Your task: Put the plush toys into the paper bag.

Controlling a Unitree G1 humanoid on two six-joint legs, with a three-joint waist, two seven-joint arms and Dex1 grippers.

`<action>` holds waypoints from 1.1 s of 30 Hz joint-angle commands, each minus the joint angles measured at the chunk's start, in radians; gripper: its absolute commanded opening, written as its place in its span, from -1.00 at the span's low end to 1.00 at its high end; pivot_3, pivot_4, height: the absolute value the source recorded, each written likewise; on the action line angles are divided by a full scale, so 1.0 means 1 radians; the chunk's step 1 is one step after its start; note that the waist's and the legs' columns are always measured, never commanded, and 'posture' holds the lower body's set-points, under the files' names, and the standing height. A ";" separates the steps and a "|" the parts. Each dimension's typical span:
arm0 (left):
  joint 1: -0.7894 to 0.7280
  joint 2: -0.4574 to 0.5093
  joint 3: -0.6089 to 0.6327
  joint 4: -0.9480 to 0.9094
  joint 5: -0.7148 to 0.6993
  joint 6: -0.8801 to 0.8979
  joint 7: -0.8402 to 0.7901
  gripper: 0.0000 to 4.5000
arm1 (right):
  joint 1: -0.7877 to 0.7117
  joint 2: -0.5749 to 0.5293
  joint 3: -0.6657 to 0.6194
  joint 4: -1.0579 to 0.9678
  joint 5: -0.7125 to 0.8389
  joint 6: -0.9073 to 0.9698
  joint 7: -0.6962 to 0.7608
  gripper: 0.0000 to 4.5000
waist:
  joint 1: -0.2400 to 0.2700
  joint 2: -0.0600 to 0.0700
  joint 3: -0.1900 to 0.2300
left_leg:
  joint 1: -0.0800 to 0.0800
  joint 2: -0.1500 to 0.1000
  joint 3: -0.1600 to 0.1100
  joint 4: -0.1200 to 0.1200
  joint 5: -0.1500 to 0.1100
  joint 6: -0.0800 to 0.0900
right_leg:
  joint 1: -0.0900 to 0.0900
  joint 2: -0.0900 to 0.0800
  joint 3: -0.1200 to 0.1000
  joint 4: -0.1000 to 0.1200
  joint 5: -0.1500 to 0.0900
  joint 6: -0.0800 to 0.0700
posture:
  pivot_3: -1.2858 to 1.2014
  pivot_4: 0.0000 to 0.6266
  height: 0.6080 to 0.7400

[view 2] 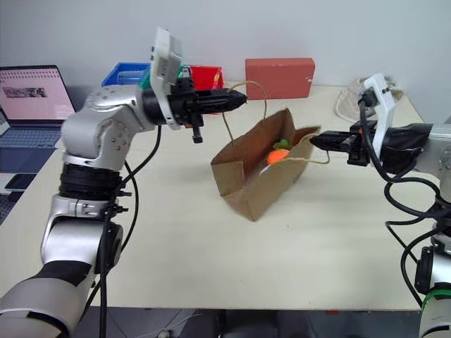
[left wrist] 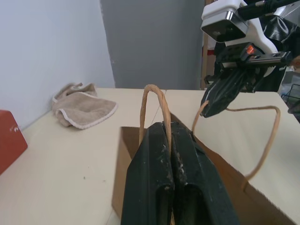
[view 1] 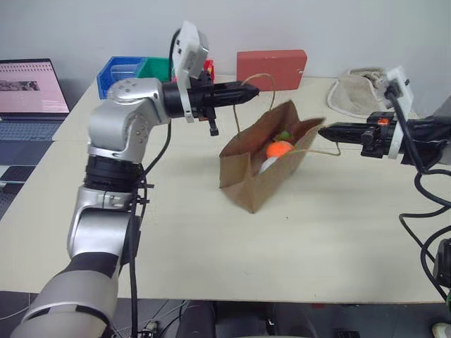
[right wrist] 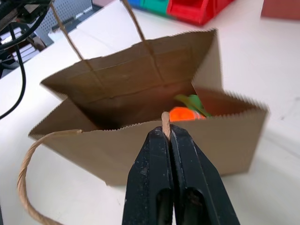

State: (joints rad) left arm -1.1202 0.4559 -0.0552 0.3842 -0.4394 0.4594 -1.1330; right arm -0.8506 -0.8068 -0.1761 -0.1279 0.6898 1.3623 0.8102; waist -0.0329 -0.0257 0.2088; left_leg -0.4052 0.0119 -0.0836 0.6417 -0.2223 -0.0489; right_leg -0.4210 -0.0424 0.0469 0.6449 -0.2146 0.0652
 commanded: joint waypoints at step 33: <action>0.619 0.209 0.219 -0.727 -0.239 0.318 0.152 0.98 | 0.322 -0.236 -0.132 -0.308 0.134 -0.458 0.306 1.00 | -0.005 0.004 0.001 | 0.002 0.001 0.001 0.003 0.000 0.000 | 0.002 0.000 0.001 0.001 0.000 0.001 | 0.03 -0.52 1.00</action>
State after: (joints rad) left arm -0.4942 0.6705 0.1391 -0.2947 -0.6550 0.7810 -1.0177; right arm -0.5211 -1.0345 -0.2905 -0.4003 0.7821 0.8974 1.1168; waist -0.0378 -0.0219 0.2103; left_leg -0.4032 0.0129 -0.0825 0.6451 -0.2222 -0.0490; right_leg -0.4191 -0.0425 0.0477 0.6456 -0.2148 0.0645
